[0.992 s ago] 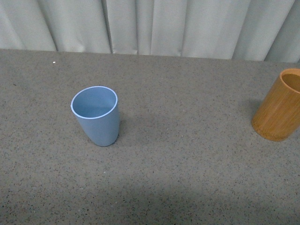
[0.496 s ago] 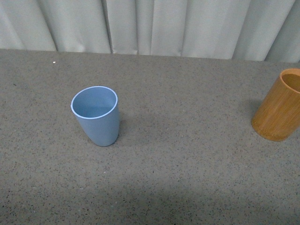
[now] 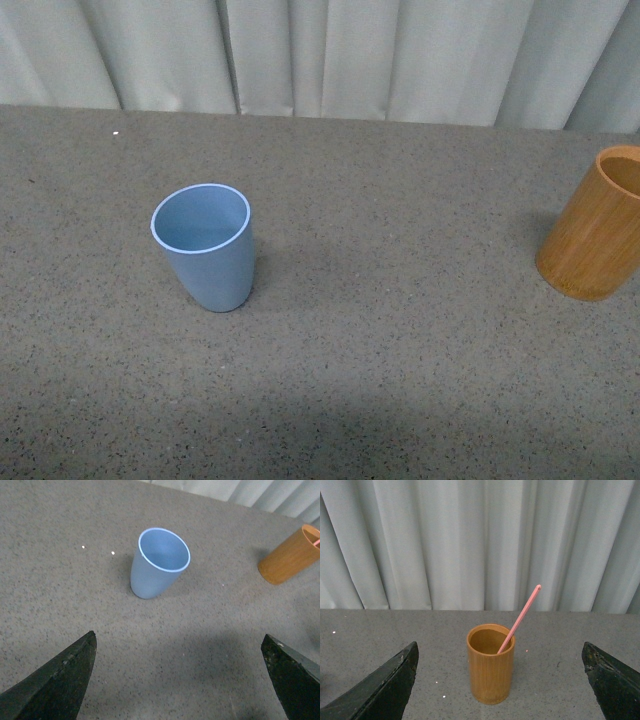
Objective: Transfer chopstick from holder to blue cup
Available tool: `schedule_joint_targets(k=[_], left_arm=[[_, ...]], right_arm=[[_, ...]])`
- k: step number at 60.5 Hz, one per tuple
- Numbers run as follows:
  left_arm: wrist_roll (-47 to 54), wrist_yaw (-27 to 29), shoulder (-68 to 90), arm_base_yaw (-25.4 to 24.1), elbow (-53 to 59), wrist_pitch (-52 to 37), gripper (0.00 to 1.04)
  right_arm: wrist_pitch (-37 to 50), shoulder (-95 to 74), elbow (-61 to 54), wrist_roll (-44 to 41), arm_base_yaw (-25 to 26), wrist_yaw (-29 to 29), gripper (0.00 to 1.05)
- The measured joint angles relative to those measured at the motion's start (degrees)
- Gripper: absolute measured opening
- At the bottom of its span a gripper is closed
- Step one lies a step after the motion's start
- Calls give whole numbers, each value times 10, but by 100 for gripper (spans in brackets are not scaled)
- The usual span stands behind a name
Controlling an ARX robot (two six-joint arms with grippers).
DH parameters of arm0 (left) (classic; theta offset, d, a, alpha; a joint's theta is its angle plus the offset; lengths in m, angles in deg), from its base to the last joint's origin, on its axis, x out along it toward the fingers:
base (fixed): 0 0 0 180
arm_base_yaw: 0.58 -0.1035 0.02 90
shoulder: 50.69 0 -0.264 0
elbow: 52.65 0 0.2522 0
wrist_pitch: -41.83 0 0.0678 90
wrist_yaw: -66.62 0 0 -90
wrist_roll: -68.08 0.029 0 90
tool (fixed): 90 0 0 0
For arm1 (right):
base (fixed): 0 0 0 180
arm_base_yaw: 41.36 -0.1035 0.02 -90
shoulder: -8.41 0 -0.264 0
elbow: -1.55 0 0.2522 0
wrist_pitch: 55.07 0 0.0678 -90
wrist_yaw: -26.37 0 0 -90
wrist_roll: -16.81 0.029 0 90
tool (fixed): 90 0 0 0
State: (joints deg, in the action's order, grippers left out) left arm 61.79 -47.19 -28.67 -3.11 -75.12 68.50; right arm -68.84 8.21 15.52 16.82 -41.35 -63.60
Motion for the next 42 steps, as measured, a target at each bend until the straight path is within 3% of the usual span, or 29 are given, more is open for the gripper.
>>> schedule_joint_targets(k=[9, 25, 42], left_arm=[[-33, 90, 117, 90, -22, -111, 98], [-74, 178, 270, 218, -68, -174, 98], [-83, 247, 398, 285, -130, -182, 98]], right_arm=[[0, 0, 0, 0, 0, 1, 95], [0, 0, 0, 0, 0, 0, 95], [0, 0, 0, 0, 0, 0, 95]])
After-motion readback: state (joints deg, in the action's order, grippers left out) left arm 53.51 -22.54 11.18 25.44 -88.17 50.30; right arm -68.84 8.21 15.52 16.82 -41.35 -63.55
